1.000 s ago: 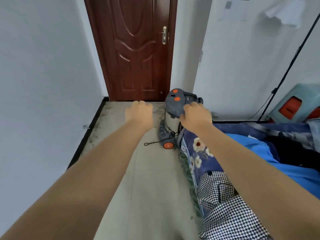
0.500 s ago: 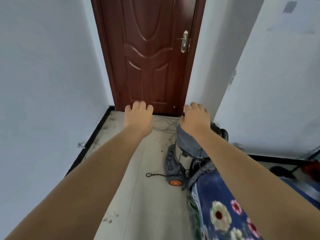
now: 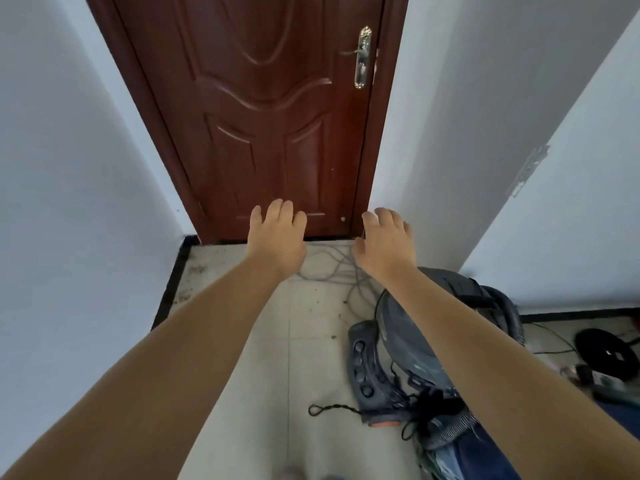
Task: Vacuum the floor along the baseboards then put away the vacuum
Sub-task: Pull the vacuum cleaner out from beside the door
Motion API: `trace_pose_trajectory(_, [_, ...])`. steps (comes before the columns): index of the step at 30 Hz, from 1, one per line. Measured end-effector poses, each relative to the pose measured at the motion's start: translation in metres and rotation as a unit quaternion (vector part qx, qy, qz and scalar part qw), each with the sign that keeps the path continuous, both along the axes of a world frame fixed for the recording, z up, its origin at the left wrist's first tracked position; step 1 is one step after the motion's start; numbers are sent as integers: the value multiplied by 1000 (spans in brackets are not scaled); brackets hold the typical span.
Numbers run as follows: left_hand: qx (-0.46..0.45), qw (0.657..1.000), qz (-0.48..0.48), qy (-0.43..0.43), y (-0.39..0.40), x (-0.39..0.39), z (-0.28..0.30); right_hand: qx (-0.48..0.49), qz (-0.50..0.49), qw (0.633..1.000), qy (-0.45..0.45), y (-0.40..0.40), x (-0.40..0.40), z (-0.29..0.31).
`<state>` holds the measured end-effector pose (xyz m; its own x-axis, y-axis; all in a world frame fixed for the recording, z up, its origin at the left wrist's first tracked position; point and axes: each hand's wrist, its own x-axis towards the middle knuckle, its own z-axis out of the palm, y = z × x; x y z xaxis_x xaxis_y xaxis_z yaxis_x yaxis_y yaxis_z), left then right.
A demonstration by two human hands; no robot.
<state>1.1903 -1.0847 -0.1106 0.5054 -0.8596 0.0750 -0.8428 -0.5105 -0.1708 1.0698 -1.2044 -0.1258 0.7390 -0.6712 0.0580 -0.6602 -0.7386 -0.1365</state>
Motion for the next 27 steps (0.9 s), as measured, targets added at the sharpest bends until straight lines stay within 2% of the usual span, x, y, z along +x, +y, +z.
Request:
trace_pose_trajectory(6, [47, 993, -98, 36, -103, 69, -37, 40, -97, 993, 46, -80, 53, -47])
trace_pose_trajectory(11, [-11, 974, -227, 7, -192, 132, -48, 56, -163, 985, 27, -154, 128, -75])
trace_pose_trajectory(14, [48, 969, -242, 11, -239, 183, -51, 86, -194, 977, 14, -191, 179, -86])
trace_pose_trajectory(17, [61, 969, -237, 12, -273, 232, -62, 109, -222, 969, 1, -213, 208, -89])
trace_pose_trajectory(22, [107, 947, -304, -6, -348, 253, -83, 116, -331, 937, 0, -239, 183, -104])
trace_pose_trajectory(24, [108, 927, -358, -3, -381, 235, -96, 102, -402, 910, 11, -238, 155, -115])
trace_pose_trajectory(27, [125, 877, -464, 4, -404, 185, -118, 99, -513, 853, 18, -218, 111, -138])
